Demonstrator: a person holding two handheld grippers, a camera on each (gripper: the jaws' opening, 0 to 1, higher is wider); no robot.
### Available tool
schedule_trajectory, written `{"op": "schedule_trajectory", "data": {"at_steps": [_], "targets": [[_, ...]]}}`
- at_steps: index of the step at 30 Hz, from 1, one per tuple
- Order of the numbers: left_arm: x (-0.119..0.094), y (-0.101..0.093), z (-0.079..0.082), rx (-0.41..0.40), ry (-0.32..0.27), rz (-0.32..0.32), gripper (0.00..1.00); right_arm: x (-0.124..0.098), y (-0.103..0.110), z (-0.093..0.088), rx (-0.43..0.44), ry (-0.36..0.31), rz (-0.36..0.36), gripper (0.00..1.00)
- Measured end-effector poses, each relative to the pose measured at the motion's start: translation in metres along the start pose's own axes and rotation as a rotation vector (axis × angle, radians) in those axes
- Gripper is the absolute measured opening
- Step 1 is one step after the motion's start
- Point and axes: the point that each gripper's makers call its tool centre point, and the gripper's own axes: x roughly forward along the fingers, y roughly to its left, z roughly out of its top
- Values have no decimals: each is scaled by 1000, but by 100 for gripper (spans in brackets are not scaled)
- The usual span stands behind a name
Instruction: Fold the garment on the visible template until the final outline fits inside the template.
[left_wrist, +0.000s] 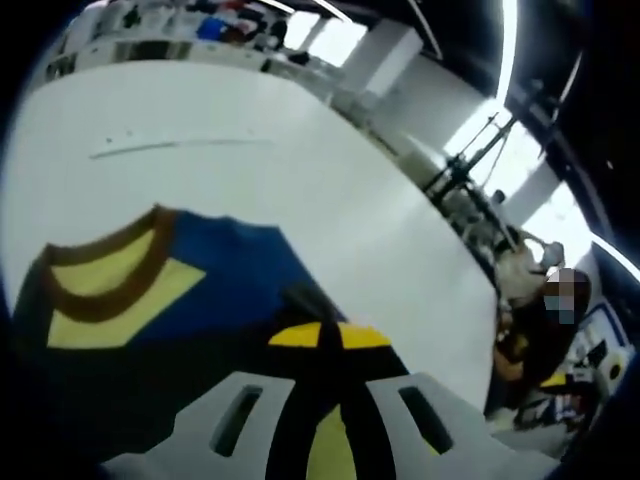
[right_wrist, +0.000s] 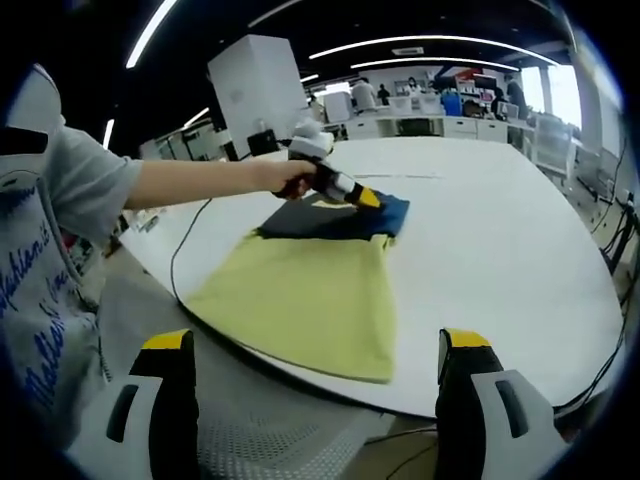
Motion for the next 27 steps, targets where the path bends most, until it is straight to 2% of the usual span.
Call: {"op": "schedule_trajectory", "data": {"at_steps": [12,17,27], "targets": [[9,-2,-9,13,25,14,0,-3,-4,-5,14,5,-7,100],[9,-3,-11,61,20,32,1,-2,-2,-3,4,6,4,100],[7,-11,-14,79,22,7,4,-1,1,-1,-11,12,15,100]]}}
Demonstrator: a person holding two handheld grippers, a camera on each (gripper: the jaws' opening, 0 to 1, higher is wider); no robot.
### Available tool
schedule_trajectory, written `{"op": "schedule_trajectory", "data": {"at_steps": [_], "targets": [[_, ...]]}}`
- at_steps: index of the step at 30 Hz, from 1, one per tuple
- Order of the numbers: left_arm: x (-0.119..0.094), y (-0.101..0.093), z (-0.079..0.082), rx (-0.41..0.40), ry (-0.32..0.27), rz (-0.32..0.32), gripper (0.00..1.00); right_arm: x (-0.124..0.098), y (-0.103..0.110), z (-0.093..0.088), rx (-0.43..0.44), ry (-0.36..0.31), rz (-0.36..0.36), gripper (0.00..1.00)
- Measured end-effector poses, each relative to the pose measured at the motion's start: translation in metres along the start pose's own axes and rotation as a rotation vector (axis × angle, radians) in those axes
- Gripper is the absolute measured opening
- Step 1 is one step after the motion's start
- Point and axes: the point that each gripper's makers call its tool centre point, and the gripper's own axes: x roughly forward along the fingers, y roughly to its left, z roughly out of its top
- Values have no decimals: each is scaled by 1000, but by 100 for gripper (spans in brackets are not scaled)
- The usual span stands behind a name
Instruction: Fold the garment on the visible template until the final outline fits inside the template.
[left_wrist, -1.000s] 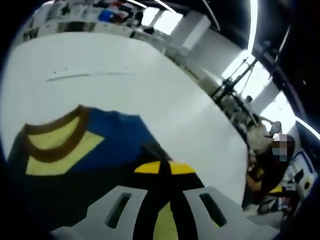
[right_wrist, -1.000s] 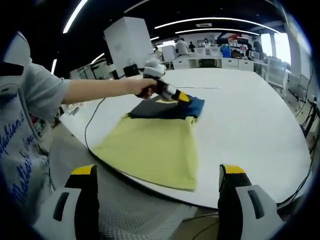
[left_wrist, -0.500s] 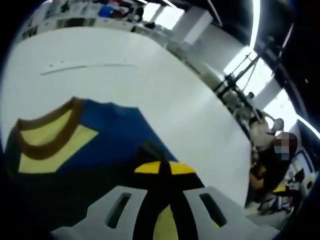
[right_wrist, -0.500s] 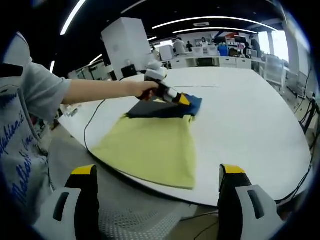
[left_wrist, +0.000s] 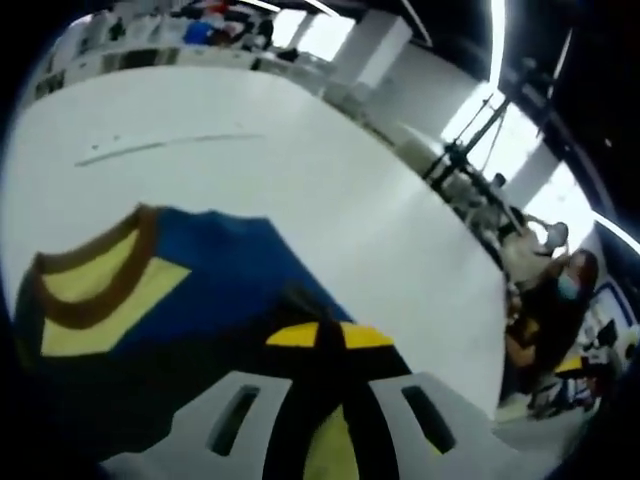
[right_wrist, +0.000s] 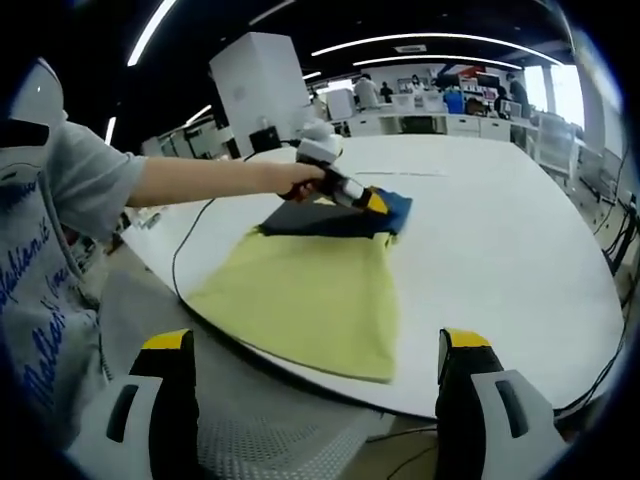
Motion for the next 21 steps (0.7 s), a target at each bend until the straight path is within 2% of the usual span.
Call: {"op": "schedule_trajectory", "data": {"at_steps": [3,7,17,21], "targets": [[-1,0,1,15,-6,2,6,0,0,1,-4,0,1,100],[-2,-8,3,15,-12,-28,11,0,1,1,-3,-3,0,100],[2,-25,5,50,5,-75,12,-1,0,1,-7,-3,-5,100],[-5,-29,10,79,-15,-85,19,-3,-1,-1,-2,-2,-12,100]]}}
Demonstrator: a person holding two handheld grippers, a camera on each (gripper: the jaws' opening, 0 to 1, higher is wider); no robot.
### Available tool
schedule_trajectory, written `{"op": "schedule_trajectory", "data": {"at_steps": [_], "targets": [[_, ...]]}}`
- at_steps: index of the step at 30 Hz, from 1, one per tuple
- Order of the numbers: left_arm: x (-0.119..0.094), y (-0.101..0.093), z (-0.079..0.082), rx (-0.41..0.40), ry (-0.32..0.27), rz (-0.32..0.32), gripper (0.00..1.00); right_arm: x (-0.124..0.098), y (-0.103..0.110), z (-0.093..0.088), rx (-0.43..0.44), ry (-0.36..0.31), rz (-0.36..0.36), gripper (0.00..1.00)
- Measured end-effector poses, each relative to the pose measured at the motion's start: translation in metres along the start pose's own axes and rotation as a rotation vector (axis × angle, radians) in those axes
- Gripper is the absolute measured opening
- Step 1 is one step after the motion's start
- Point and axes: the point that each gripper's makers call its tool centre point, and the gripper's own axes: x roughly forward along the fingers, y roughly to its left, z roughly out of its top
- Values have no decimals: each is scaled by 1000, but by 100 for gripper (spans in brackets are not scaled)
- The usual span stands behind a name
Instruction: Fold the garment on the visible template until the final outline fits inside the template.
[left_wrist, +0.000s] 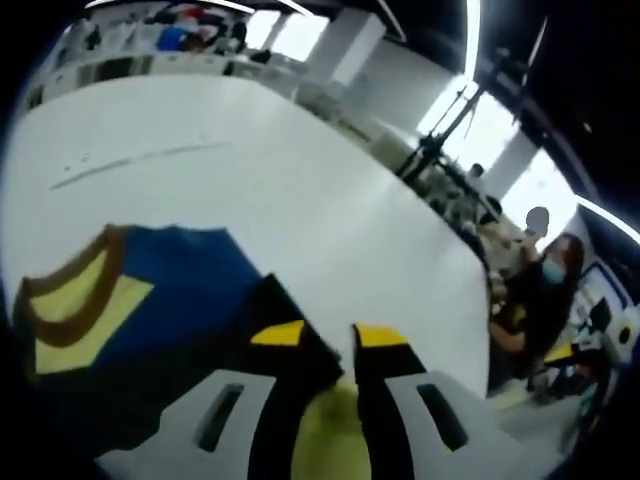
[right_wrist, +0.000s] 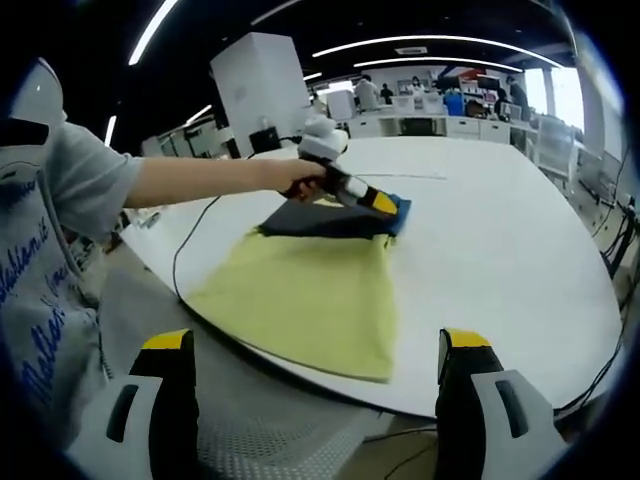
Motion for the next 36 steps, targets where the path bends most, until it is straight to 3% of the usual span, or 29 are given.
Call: {"op": "schedule_trajectory", "data": {"at_steps": [8,9,12,14,17,26,36], "targets": [[-14,9,1,163,-11,86,30,4,3,0,-7,-1,11,100],[-15,11,2,205,-16,103,29,4,4,1,-7,-2,13,100],[-14,8,-10,366,43,138,29,5,3,2,-6,-5,13,100],[-12,4,-15,413,56,143,26,5,1,2,-5,-5,7,100],[-7,-4,-21,404,57,124,17,4,0,1,-3,-3,3,100],[3,-1,-37,515,129,155,16,2,-1,-3,10,-2,-3,100],[6,7,-36,540,138,191,8,2,-2,-3,9,-3,-1,100]]}}
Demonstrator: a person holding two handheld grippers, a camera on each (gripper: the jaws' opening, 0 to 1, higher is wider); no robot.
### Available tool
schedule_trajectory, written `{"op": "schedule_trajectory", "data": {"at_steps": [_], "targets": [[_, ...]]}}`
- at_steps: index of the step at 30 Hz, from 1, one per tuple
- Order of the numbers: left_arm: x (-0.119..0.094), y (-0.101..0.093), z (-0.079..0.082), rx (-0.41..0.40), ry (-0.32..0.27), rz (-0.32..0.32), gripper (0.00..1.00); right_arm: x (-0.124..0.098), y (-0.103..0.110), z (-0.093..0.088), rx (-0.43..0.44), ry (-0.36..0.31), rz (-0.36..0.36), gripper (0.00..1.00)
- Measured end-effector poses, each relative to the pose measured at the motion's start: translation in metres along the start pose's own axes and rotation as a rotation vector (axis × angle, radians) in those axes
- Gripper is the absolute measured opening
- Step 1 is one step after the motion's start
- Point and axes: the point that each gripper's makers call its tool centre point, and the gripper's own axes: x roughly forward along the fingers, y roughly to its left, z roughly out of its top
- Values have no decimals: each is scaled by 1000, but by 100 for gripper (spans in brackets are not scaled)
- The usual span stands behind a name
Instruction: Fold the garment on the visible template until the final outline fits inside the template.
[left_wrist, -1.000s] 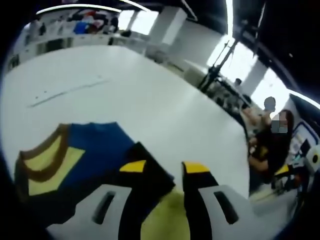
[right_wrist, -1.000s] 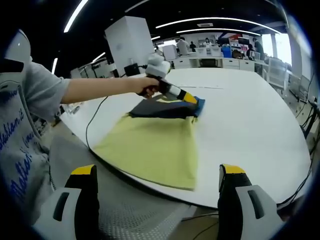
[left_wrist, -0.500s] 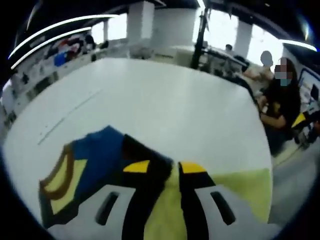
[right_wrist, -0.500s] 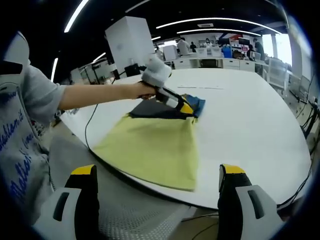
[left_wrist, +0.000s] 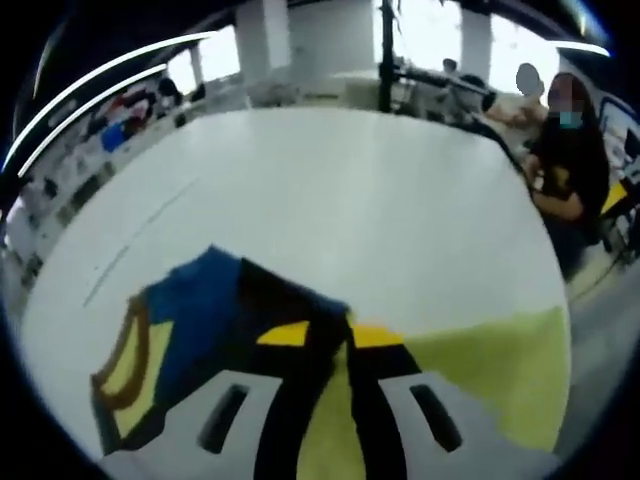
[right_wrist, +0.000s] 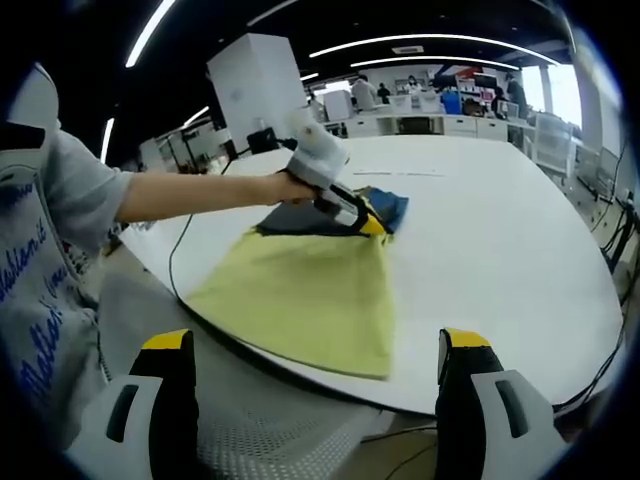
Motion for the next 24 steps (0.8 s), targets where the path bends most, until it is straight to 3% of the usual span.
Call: {"op": "schedule_trajectory", "data": {"at_steps": [14,24], "targets": [[-9,-3,13,-23,-14,-8,0,2,4,3,-15,0,16,100],[-3,-11,11,-67,-3,-29,0,1,6,1,-20,5,20,100]]}}
